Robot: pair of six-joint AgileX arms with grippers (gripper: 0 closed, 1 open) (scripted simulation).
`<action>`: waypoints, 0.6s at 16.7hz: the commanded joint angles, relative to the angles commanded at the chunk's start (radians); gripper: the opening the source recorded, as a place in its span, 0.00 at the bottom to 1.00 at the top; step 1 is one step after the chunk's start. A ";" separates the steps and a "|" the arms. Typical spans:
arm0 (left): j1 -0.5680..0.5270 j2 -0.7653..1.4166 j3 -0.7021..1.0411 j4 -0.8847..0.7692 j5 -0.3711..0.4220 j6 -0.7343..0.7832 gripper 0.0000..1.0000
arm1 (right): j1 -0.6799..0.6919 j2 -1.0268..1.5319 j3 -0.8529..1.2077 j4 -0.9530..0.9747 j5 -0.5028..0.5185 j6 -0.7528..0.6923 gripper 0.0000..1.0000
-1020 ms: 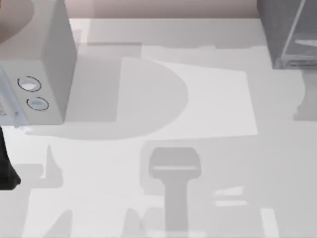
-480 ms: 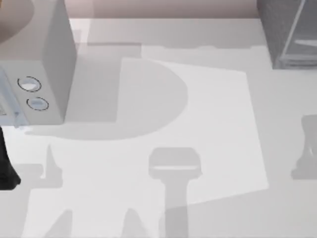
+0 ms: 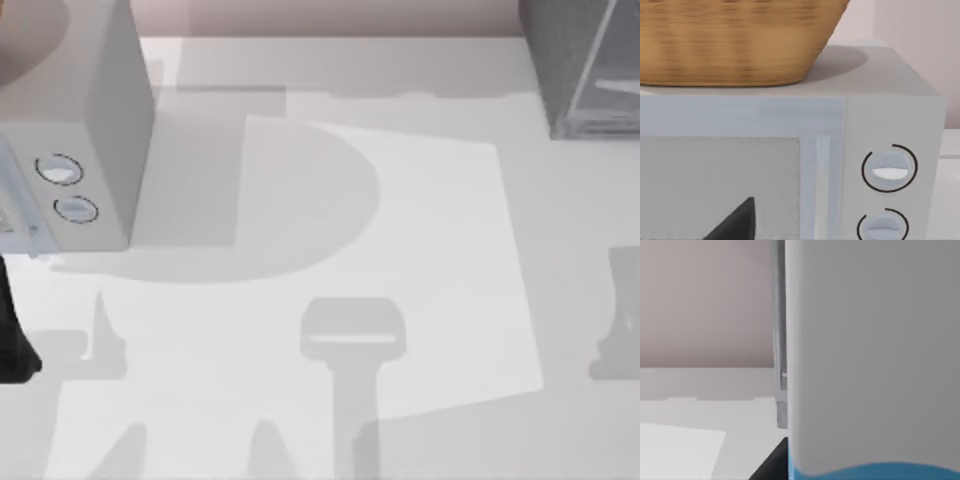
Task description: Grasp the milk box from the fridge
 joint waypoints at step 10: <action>0.000 0.000 0.000 0.000 0.000 0.000 1.00 | 0.122 0.378 0.155 0.266 -0.029 -0.001 0.00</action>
